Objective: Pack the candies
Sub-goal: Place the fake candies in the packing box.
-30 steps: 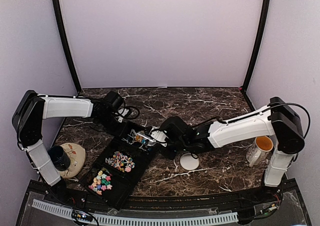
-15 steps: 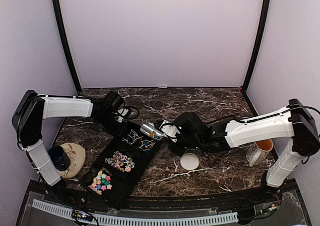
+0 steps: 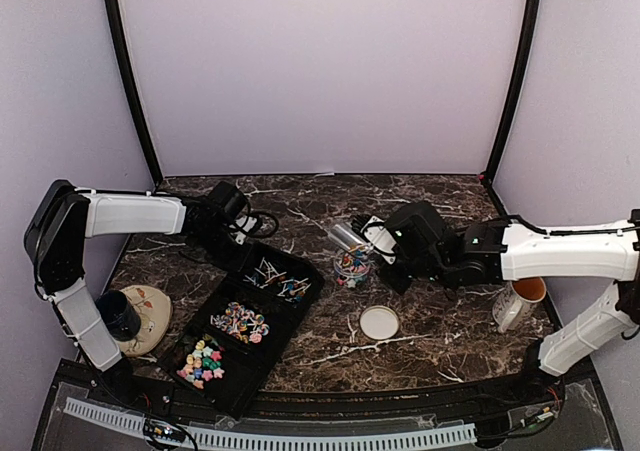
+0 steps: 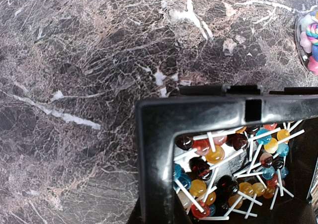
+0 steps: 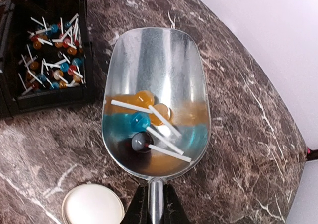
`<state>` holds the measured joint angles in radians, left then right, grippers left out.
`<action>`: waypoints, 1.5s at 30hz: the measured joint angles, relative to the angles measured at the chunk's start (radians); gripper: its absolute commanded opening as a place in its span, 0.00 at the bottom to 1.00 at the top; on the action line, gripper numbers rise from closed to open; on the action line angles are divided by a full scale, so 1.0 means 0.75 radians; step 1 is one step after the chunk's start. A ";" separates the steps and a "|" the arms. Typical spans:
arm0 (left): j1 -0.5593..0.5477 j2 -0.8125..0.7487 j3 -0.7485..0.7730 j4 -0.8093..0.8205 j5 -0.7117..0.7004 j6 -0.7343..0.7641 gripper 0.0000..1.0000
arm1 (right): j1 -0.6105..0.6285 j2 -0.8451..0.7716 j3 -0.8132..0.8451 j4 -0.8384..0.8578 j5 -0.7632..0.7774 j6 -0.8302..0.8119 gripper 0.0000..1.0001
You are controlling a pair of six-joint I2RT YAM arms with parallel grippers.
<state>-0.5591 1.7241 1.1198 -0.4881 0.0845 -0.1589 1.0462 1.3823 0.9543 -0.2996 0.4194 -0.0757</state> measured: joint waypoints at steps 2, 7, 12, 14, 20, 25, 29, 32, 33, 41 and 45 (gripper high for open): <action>0.000 0.000 0.000 0.000 0.000 0.000 0.00 | -0.004 -0.004 0.000 -0.081 0.025 0.015 0.00; 0.000 0.000 0.000 0.000 0.001 0.000 0.00 | -0.004 -0.003 0.009 -0.298 0.059 0.059 0.00; 0.000 0.000 0.000 0.000 0.001 0.000 0.00 | -0.007 0.034 0.091 -0.472 0.081 0.099 0.00; 0.000 0.000 0.000 0.000 0.001 0.000 0.00 | -0.008 0.063 0.124 -0.515 0.091 0.109 0.00; 0.000 0.000 0.000 0.000 0.001 0.000 0.00 | -0.008 0.146 0.192 -0.636 0.100 0.117 0.00; 0.000 0.000 0.000 0.000 0.000 0.000 0.00 | -0.008 0.201 0.274 -0.720 0.107 0.119 0.00; 0.000 0.000 0.000 0.000 0.000 0.000 0.00 | -0.002 0.233 0.329 -0.777 0.124 0.118 0.00; 0.000 0.000 0.000 0.000 0.000 0.000 0.00 | 0.004 0.254 0.351 -0.820 0.135 0.117 0.00; 0.000 0.000 0.000 0.000 0.000 0.000 0.00 | 0.006 0.259 0.357 -0.832 0.141 0.118 0.00; 0.000 0.000 0.000 0.000 0.000 0.000 0.00 | 0.036 0.278 0.432 -0.939 0.190 0.113 0.00; 0.000 0.000 0.000 -0.001 0.000 0.000 0.00 | 0.048 0.312 0.476 -0.966 0.230 0.113 0.00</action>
<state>-0.5591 1.7241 1.1198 -0.4885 0.0845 -0.1589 1.0821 1.6161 1.3109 -1.0241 0.5919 0.0090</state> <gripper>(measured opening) 0.096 0.085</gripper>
